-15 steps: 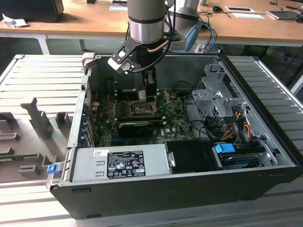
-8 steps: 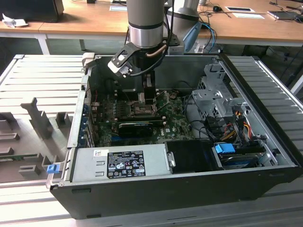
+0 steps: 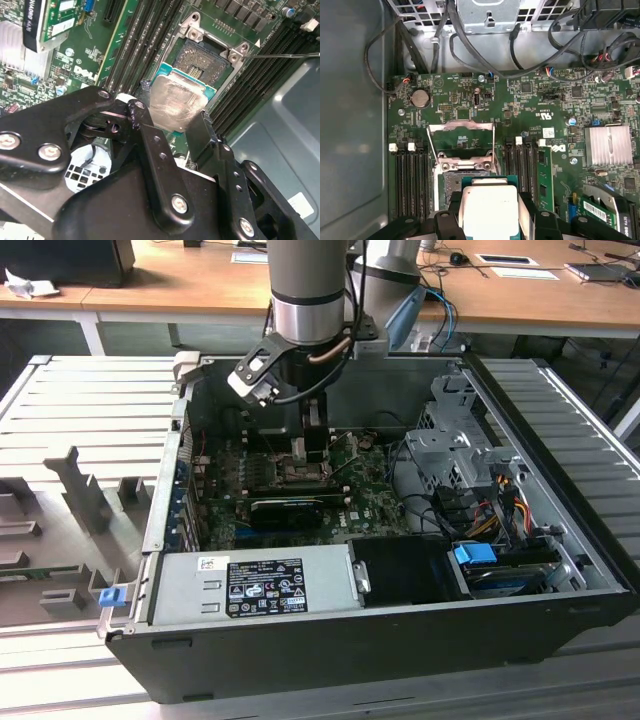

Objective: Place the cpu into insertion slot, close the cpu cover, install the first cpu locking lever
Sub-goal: 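Place the cpu into insertion slot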

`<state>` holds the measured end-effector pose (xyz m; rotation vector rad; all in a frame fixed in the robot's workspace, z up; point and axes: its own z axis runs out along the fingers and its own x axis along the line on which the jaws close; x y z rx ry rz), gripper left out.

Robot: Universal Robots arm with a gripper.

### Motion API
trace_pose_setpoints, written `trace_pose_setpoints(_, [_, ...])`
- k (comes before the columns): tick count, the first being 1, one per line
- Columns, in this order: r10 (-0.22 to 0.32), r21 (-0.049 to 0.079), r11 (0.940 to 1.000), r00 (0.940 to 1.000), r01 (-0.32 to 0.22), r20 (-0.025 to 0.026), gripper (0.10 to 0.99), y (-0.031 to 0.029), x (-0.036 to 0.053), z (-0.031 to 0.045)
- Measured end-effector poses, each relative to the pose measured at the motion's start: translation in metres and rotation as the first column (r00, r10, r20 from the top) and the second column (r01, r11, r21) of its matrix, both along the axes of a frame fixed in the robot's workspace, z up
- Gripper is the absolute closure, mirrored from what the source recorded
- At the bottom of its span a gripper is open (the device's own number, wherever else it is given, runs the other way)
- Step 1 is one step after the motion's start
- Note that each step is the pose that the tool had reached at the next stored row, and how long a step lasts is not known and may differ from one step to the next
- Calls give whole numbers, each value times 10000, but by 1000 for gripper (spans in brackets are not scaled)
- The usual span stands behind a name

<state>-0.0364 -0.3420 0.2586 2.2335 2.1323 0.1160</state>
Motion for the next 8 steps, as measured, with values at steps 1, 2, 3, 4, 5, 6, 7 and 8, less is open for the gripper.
trace_pose_setpoints(1, [1,6,10000,10000,-1,0,557,15,-4,-26])
trace_pose_setpoints(2, [1,24,10000,10000,-1,1,557,26,-13,-46])
trace_pose_setpoints(3, [2,30,10000,10000,-2,1,557,33,-16,-62])
trace_pose_setpoints(4, [2,30,10000,10000,-2,1,557,36,-17,-76])
trace_pose_setpoints(5, [4,29,10000,10000,-4,0,557,40,-16,-99])
trace_pose_setpoints(6, [3,29,10000,10000,-3,1,557,41,-17,-136])
trace_pose_setpoints(7, [2,30,10000,10000,-2,0,557,41,-17,-153])
trace_pose_setpoints(8, [2,30,10000,10000,-2,0,557,41,-17,-161])
